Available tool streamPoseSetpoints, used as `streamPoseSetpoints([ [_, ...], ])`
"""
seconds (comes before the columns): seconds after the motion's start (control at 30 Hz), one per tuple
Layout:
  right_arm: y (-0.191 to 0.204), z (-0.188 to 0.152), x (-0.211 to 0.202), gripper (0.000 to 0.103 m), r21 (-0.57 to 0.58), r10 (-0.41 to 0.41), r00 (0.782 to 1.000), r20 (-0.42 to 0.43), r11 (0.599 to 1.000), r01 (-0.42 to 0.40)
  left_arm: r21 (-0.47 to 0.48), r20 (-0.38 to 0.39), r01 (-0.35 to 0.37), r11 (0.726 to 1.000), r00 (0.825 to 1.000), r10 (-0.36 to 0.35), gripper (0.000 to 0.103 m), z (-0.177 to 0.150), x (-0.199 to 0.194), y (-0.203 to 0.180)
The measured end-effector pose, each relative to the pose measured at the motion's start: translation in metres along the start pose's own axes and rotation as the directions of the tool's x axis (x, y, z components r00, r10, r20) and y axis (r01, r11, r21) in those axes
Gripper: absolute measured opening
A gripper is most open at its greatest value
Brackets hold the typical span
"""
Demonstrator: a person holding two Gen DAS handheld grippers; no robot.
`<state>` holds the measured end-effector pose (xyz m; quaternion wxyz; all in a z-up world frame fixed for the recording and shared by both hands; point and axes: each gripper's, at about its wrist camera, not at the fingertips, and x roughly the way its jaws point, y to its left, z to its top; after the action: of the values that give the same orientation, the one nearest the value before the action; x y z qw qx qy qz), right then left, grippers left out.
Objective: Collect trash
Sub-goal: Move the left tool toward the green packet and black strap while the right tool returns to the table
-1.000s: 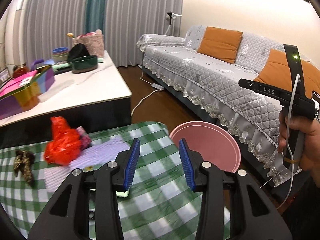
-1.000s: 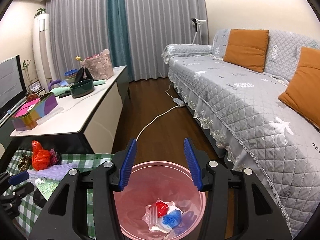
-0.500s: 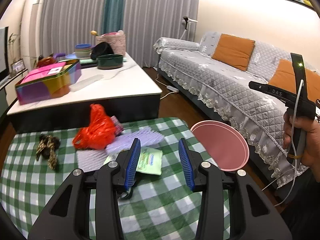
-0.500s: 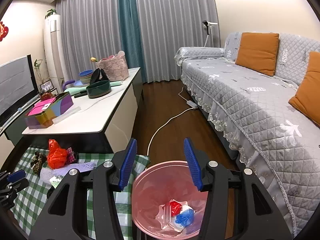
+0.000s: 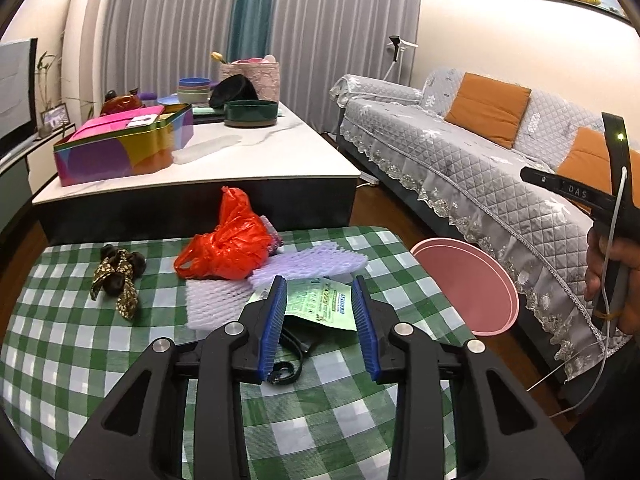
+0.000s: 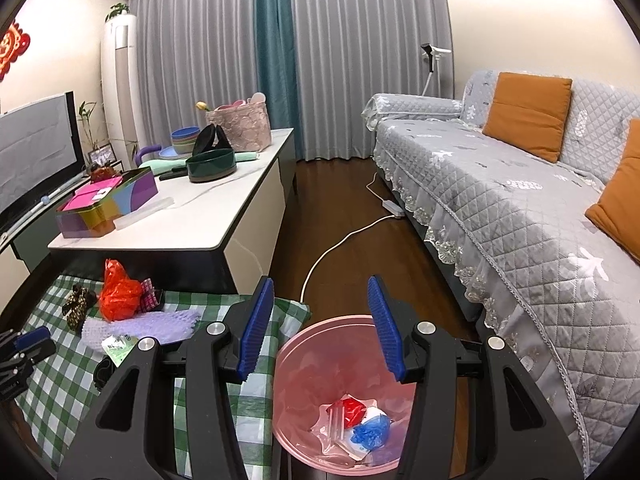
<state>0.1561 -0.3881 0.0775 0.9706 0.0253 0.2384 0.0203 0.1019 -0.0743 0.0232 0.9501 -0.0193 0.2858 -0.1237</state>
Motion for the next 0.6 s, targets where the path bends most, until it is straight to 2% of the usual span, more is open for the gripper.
streamPoseSetpoints([
  [0.6, 0.03, 0.003, 0.007, 0.049, -0.026, 0.041, 0.999, 0.003, 0.999, -0.041, -0.04, 0.011, -0.032, 0.999, 0.999, 0.033, 0.033, -0.002, -0.006, 0.024],
])
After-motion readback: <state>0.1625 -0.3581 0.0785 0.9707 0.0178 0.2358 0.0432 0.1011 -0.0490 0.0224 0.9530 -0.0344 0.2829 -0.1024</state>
